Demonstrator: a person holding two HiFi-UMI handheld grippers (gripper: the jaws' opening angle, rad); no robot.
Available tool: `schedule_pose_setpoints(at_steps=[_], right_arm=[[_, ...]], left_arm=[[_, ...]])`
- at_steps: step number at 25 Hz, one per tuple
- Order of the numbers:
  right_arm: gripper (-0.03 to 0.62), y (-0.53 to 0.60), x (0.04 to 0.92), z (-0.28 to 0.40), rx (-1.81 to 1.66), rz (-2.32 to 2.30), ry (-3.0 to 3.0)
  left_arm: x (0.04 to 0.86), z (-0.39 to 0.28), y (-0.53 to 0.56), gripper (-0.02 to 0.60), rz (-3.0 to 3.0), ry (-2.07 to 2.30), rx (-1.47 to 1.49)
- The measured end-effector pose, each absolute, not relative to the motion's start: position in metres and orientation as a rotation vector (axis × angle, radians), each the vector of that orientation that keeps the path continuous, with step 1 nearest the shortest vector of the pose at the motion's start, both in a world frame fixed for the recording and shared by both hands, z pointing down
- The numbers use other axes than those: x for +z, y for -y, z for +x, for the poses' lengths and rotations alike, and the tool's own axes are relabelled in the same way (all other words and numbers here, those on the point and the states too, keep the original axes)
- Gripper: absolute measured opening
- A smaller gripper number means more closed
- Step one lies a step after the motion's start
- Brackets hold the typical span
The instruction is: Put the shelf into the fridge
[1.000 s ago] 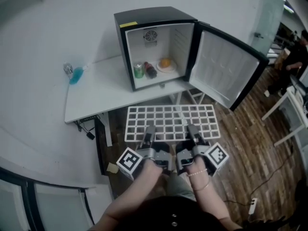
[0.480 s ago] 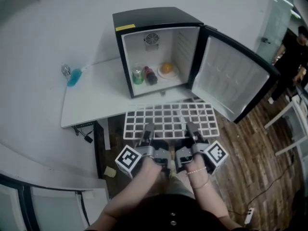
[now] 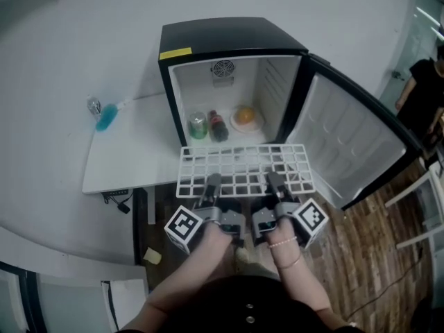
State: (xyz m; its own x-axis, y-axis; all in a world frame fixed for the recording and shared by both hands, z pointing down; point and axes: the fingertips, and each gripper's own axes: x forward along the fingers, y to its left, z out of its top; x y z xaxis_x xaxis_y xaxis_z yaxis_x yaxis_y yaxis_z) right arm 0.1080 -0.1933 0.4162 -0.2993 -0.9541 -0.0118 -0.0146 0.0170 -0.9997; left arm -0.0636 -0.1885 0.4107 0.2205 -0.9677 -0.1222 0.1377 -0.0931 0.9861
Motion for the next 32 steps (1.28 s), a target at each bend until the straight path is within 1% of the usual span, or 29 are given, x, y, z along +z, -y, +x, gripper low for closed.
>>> schedule_pose_setpoints(at_steps=[15,32], right_arm=[[0.034,0.285,0.425,0.112,-1.499,-1.012,-1.509],[0.034,0.336,0.437,0.104,-1.577,-0.973,-1.535]], left_arm=[[0.418,-0.059,0.261,0.034,1.232,0.996,-1.24],[0.43,-0.064,0.298,0.034,1.204,1.093,-1.287]])
